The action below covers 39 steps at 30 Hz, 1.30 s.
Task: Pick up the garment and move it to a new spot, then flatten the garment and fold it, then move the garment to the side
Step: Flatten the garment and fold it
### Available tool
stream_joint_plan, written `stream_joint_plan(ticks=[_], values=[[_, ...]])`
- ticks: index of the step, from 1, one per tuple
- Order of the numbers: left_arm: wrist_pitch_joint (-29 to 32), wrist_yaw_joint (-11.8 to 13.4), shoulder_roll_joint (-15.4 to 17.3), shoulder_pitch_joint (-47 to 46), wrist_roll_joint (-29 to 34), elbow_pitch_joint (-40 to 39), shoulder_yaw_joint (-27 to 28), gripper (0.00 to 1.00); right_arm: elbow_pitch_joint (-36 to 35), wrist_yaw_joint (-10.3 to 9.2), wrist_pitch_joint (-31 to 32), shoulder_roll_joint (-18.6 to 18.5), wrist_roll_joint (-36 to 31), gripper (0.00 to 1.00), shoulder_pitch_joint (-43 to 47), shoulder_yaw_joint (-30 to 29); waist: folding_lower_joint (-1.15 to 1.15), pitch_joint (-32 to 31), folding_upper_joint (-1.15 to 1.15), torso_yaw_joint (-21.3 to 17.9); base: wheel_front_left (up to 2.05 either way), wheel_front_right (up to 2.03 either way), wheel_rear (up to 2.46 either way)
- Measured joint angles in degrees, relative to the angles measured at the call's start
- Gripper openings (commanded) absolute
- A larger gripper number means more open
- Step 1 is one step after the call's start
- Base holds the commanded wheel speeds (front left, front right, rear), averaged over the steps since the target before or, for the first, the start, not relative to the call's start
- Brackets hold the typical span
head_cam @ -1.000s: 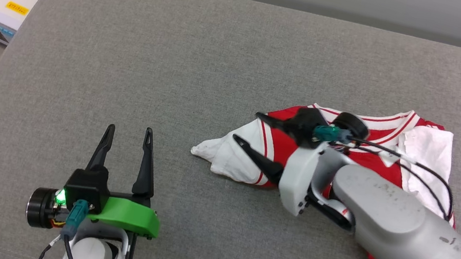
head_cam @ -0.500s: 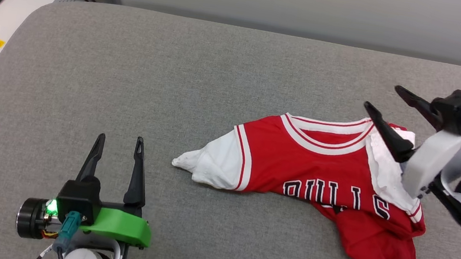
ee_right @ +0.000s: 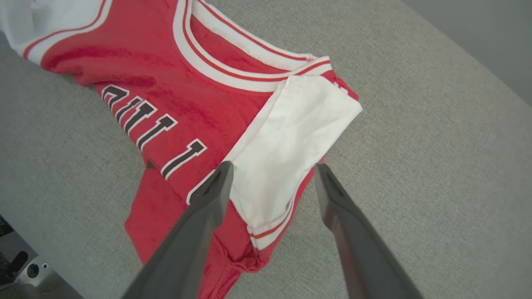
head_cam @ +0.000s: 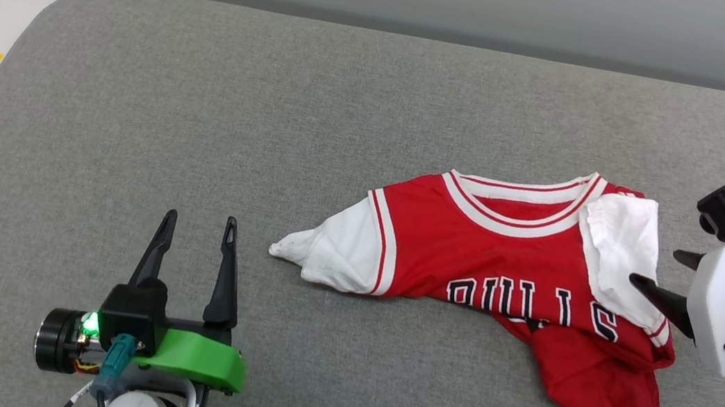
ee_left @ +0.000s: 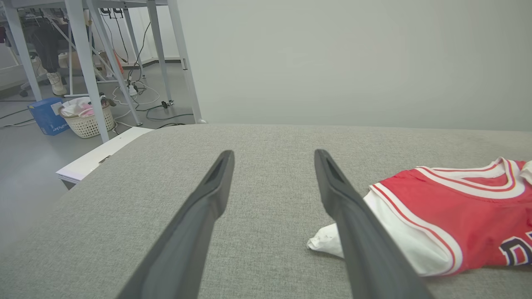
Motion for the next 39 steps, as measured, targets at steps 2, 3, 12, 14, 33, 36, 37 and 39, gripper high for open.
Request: stream_joint_plan(ticks=[2, 3, 12, 14, 33, 36, 37, 39], values=[[0.0, 0.0, 0.0, -0.1, -0.2, 0.1, -0.3, 1.0, 0.2, 0.0, 2.1, 0.4, 0.4, 1.0, 0.5, 0.2, 0.0, 0.7, 0.0, 0.3, 0.0, 0.0, 0.0], [0.0, 0.0, 0.0, -0.2, -0.2, 0.1, -0.4, 1.0, 0.6, 0.0, 2.5, 0.8, 0.4, 1.0, 0.6, 0.2, 0.0, 1.0, 0.0, 0.5, 0.0, 0.0, 0.0], [0.0, 0.5, 0.0, -2.2, -0.5, 0.5, -1.0, 1.0, 12.4, 0.0, 2.1, 6.3, -3.3, 1.0, 1.2, 2.0, 0.0, 4.4, 0.0, 1.9, 0.0, 0.0, 0.0], [0.0, 0.5, 0.0, -2.5, -0.7, 0.6, -1.0, 1.0, 14.3, 0.0, 0.7, 6.7, -3.4, 1.0, 1.2, 2.2, 0.0, 4.9, 0.0, 2.3, 0.0, 0.0, 0.0], [0.0, 0.9, 0.0, -1.6, -0.7, 1.3, 0.1, 1.0, 7.4, 0.0, -25.8, 7.3, 6.2, 0.0, 10.7, -9.9, 0.0, 1.5, 0.0, -1.0, 0.0, 0.0, 0.0], [0.0, 0.9, 0.0, -1.6, -0.6, 1.3, 0.2, 1.0, 7.0, 0.0, -28.5, 8.1, 10.8, 0.0, 13.5, -15.1, 0.0, 1.2, 0.0, -1.6, 0.0, 0.0, 0.0], [0.0, 0.9, 0.0, -1.6, -0.6, 1.3, 0.2, 1.0, 7.0, 0.0, -29.4, 8.7, 13.2, 0.0, 14.6, -17.1, 0.0, 1.2, 0.0, -1.8, 0.0, 0.0, 0.0], [0.0, 0.9, 0.0, -1.6, -0.6, 1.3, 0.2, 1.0, 7.1, 0.0, -30.1, 9.5, 16.7, 0.0, 16.6, -19.8, 0.0, 1.2, 0.0, -1.8, 0.0, 0.0, 0.0]])
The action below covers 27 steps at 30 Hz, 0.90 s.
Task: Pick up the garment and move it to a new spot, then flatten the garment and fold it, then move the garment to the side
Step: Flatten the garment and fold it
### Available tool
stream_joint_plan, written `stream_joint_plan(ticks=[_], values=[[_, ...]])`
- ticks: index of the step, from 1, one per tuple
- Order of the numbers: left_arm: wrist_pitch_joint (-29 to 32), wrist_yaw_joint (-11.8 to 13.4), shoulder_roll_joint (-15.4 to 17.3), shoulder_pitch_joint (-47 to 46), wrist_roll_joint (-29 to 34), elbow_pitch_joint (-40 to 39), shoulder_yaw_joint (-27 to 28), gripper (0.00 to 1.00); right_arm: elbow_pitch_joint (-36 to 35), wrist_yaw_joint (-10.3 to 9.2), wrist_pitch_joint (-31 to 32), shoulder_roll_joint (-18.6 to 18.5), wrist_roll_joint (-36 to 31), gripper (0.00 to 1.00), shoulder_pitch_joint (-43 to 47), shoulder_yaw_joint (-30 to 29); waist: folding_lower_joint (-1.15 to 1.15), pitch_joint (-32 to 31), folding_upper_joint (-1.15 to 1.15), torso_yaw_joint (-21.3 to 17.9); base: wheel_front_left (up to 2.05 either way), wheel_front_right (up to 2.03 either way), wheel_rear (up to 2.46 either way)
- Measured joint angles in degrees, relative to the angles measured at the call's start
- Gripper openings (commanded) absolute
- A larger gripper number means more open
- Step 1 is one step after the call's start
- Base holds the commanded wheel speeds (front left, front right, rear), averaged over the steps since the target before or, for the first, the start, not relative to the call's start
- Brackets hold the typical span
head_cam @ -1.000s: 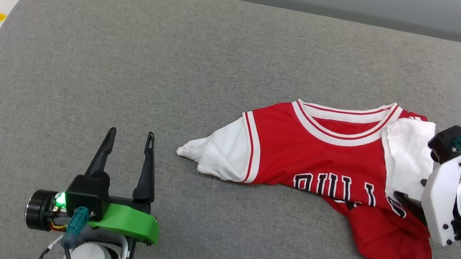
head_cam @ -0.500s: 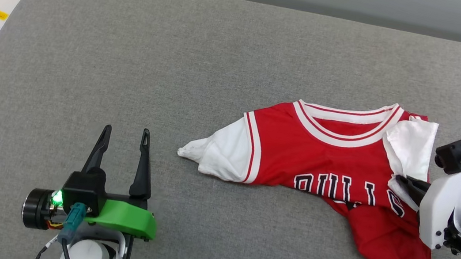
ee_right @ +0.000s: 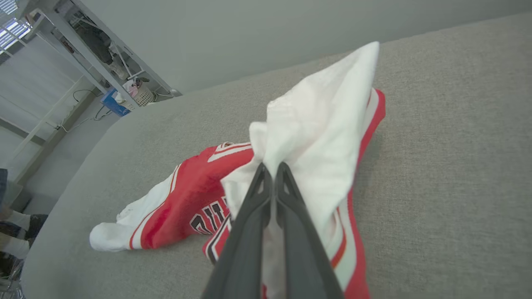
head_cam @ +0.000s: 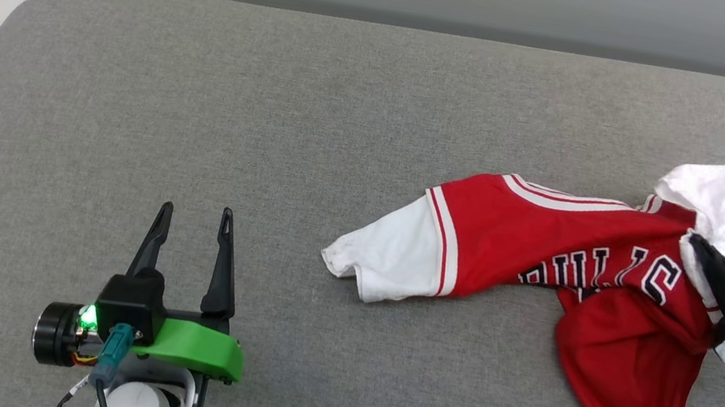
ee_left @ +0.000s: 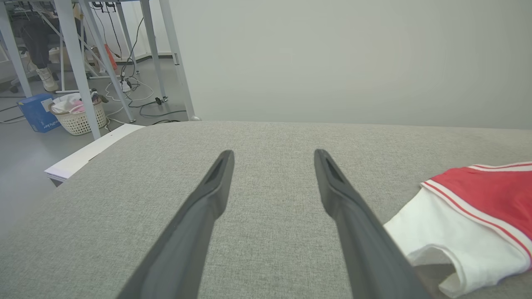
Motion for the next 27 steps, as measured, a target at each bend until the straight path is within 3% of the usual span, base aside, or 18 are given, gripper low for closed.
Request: stream_joint_plan(ticks=[6, 17, 18, 27], values=[[0.0, -0.1, 0.0, 0.1, 0.0, 0.2, -0.1, 1.0, 4.0, 0.0, -4.0, 1.9, 9.5, 0.0, 4.4, -9.3, 0.0, 0.3, 0.0, 0.5, 0.0, 0.0, 0.0], [0.0, -0.1, 0.0, 0.4, 0.0, 0.9, 0.1, 1.0, 19.7, -0.01, -9.2, 4.0, 22.7, 0.0, 8.3, -23.6, 0.0, 0.2, 0.0, 1.6, 0.0, 0.0, 0.0], [0.0, -0.1, 0.0, 0.4, 0.0, 0.9, 0.1, 1.0, 23.6, -0.01, -10.8, 3.9, 23.9, 0.0, 8.9, -25.9, 0.0, 0.1, 0.0, 1.7, 0.0, 0.0, 0.0], [0.0, -0.1, 0.0, 0.5, 0.0, 1.3, 0.3, 1.0, 40.5, -0.01, -12.6, 3.4, 23.4, 0.0, 8.3, -26.1, 0.0, 0.2, 0.0, 1.2, 0.0, 0.0, 0.0]])
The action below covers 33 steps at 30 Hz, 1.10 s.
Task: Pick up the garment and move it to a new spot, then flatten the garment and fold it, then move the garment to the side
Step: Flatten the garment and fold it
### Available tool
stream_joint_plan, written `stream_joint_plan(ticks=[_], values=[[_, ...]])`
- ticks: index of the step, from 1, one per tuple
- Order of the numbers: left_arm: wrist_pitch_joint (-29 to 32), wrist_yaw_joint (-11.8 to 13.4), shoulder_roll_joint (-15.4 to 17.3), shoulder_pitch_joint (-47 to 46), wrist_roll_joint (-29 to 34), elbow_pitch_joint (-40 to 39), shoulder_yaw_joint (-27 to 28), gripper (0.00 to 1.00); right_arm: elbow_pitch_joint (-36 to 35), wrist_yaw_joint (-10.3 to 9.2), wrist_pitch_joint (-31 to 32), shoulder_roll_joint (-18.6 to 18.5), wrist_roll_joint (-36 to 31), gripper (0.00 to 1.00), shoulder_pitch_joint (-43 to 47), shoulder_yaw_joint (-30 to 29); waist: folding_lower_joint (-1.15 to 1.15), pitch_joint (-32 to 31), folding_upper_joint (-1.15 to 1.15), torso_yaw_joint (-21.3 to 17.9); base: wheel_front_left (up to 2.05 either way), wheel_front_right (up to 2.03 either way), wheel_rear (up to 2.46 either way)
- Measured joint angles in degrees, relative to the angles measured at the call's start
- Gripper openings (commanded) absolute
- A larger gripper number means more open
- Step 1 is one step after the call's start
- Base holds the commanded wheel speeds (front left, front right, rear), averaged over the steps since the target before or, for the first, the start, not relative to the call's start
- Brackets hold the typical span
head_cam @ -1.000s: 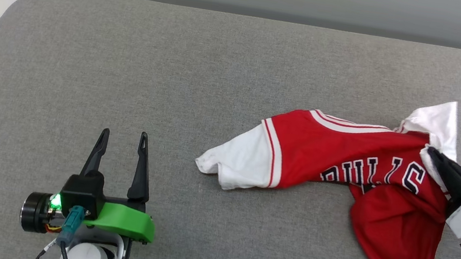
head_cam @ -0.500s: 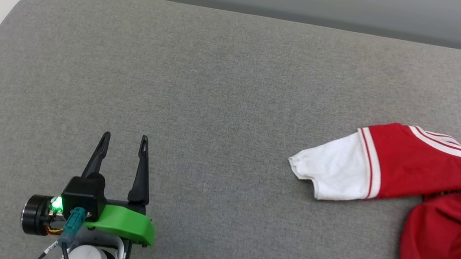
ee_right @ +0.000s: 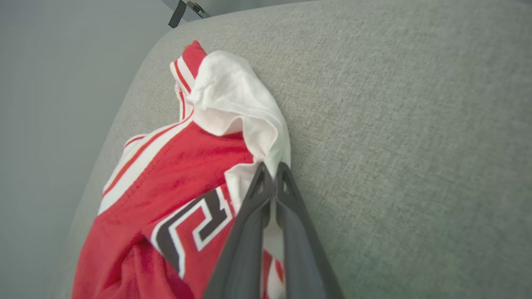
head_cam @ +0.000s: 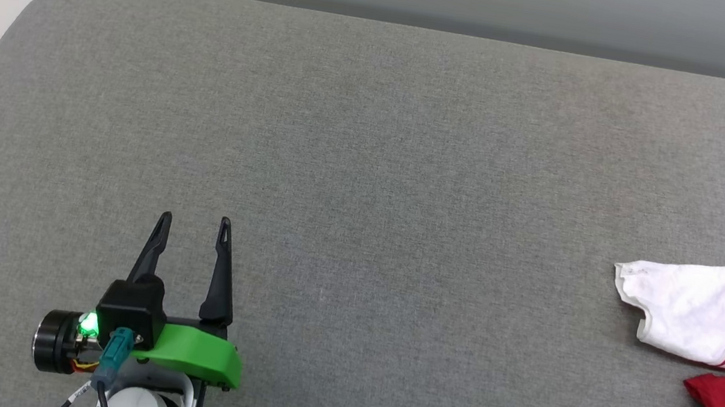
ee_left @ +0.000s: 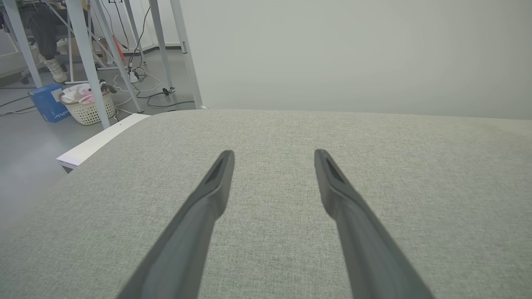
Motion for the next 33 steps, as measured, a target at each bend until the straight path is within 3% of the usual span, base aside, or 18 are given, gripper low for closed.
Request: stream_joint_plan(ticks=[2, 4, 5, 11, 15, 17, 21, 27, 33], values=[[0.0, 0.0, 0.0, 0.0, 0.0, 0.1, 0.0, 1.0, 1.5, 0.0, 0.1, 0.2, -0.6, 0.0, -0.9, 0.6, 0.0, -0.1, 0.0, -0.2, 0.0, 0.0, 0.0], [0.0, 0.0, 0.0, 0.0, 0.0, 0.1, 0.0, 1.0, 2.1, 0.0, -0.2, 0.4, -1.0, 0.58, -1.8, 0.8, 0.0, -0.3, 0.0, -0.3, 0.0, 0.0, 0.0], [0.0, 0.0, 0.0, 0.0, 0.0, 0.2, 0.0, 1.0, 2.4, 0.0, -0.8, 0.3, -1.7, 1.0, -2.2, 1.2, 0.0, -0.4, 0.0, -0.4, 0.0, 0.0, 0.0], [0.0, -0.4, 0.0, 0.1, 0.0, 0.5, 0.0, 1.0, 2.1, 0.0, -4.2, -2.3, -10.1, 1.0, -2.3, 1.9, 0.0, -1.6, 0.0, -0.4, 0.0, 0.0, 0.0], [0.0, -0.4, 0.0, 1.1, 0.2, 0.4, 0.2, 1.0, -2.3, 0.0, -4.4, -6.2, -24.4, 1.0, -2.4, -7.6, 0.0, -2.4, 0.0, -0.5, 0.0, 0.0, 0.0], [0.0, -0.4, 0.0, 1.4, 0.3, 0.3, 0.3, 1.0, -6.9, 0.0, -4.5, -5.9, -31.7, 1.0, -2.4, -13.0, 0.0, -2.8, 0.0, -0.7, 0.0, 0.0, 0.0], [0.0, -0.4, 0.0, 1.5, 0.5, -0.2, 0.3, 1.0, -19.8, 0.0, -4.5, -1.0, -45.5, 1.0, -2.4, -20.5, 0.0, -3.4, 0.0, -0.9, 0.0, 0.0, 0.0], [0.0, -0.4, 0.0, 1.5, 0.5, -0.9, -0.2, 1.0, -37.5, 0.0, -2.3, 4.0, -60.1, 1.0, -2.2, -18.5, 0.0, -3.6, 0.0, -0.5, 0.0, 0.0, 0.0], [0.0, -0.4, 0.0, 1.5, 0.5, -1.5, -0.4, 1.0, -52.6, 0.0, 10.1, 3.3, -64.7, 1.0, -2.4, -10.0, 0.0, -3.2, 0.0, 0.3, 0.0, 0.0, 0.0]])
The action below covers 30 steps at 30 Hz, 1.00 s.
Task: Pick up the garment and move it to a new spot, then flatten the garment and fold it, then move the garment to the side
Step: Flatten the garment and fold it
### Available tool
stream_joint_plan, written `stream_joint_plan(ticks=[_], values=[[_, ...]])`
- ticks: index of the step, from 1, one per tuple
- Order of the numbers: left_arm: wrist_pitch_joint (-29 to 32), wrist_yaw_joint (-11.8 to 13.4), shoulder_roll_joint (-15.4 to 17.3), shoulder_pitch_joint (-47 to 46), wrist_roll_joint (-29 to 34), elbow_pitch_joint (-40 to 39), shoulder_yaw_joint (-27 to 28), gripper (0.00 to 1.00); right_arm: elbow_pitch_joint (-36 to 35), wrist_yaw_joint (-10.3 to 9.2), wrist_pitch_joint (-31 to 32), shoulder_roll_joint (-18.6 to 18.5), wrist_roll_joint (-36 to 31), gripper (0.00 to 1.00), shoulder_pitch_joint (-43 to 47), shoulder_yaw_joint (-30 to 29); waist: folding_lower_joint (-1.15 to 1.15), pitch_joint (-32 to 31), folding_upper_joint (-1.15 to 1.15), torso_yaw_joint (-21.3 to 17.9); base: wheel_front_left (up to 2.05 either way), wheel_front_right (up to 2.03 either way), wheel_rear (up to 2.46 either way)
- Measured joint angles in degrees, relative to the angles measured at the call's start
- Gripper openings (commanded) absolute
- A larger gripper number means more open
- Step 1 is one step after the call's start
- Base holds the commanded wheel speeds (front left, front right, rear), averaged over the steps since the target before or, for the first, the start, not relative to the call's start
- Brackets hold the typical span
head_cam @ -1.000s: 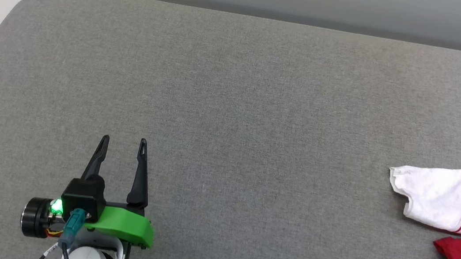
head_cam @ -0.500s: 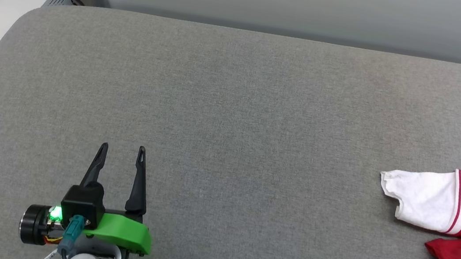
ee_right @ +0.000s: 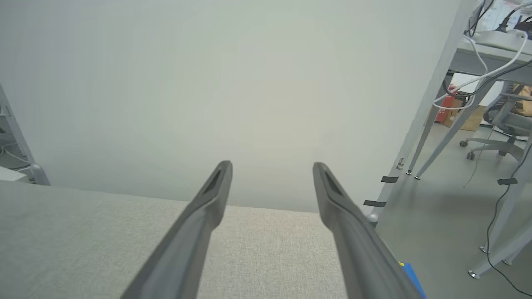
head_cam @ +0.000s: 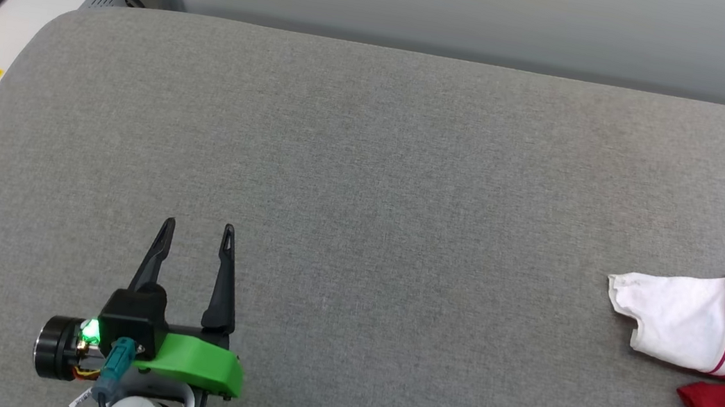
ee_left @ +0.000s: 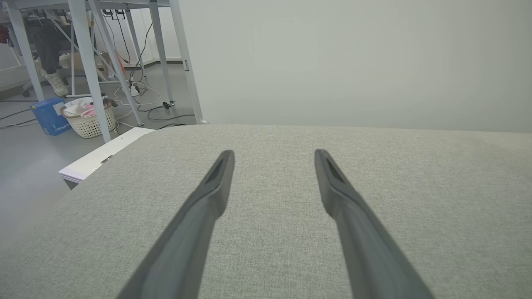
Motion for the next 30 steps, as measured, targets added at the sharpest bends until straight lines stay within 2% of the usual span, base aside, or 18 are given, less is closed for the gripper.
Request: stream_joint_plan(ticks=[6, 10, 15, 21, 30], values=[[0.0, 0.0, 0.0, 0.0, 0.0, -0.5, -0.4, 1.0, -6.6, 0.01, 17.9, -4.5, 4.5, 1.0, -0.6, 12.0, 0.0, 0.7, 0.0, 0.6, 0.0, 0.0, 0.0], [0.0, 0.0, 0.0, -0.1, -0.1, -0.8, -0.7, 1.0, -7.7, 0.01, 30.6, -8.3, 10.3, 1.0, -2.2, 19.6, 0.0, 1.5, 0.0, 1.0, 0.0, 0.0, 0.0], [0.0, 0.2, 0.0, -0.6, -0.5, -1.1, -1.1, 1.0, -6.5, 0.01, 41.8, -10.3, 15.0, 1.0, -5.3, 25.9, 0.0, 3.0, 0.0, 1.6, 0.0, 0.0, 0.0], [0.0, 0.7, 0.0, -2.0, -1.1, -1.1, -1.8, 1.0, 0.7, 0.01, 46.4, -10.3, 15.3, 1.0, -8.8, 32.2, 0.0, 5.2, 0.0, 2.7, 0.0, 0.0, 0.0], [0.0, 1.0, 0.0, -3.0, -1.6, -1.1, -2.3, 1.0, 14.3, 0.01, 45.0, -8.6, 13.9, 1.0, -10.0, 39.3, 0.0, 7.9, 0.0, 4.7, 0.0, 0.0, 0.0]])
